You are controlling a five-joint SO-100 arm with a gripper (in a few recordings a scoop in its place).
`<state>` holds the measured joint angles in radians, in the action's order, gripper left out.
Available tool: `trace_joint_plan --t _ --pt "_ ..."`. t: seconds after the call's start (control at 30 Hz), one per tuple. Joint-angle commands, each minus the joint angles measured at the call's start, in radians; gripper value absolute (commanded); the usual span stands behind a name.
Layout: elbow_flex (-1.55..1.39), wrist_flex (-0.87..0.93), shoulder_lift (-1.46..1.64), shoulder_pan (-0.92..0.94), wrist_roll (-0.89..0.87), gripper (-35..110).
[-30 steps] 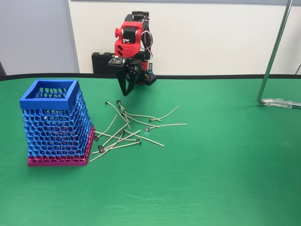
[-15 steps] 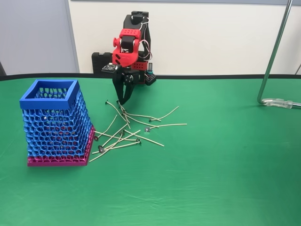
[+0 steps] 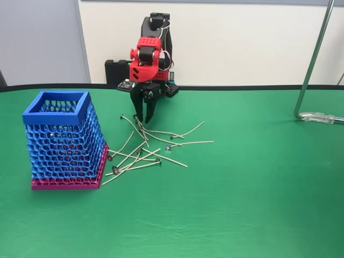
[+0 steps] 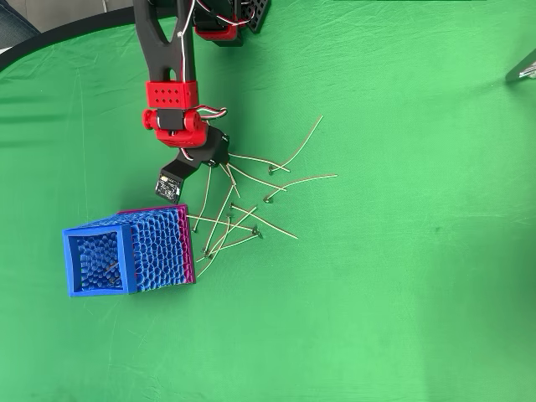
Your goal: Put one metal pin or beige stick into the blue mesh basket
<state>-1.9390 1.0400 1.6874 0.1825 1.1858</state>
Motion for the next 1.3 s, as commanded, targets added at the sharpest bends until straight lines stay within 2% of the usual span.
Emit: trace_joint_plan --t 0.0,0.47,1.27 --pt "-0.008 -0.028 0.003 0.009 0.011 15" --pt "0.002 -0.058 -0.057 0.044 0.104 15" --pt "0.061 -0.043 -0.126 0.067 0.141 13"
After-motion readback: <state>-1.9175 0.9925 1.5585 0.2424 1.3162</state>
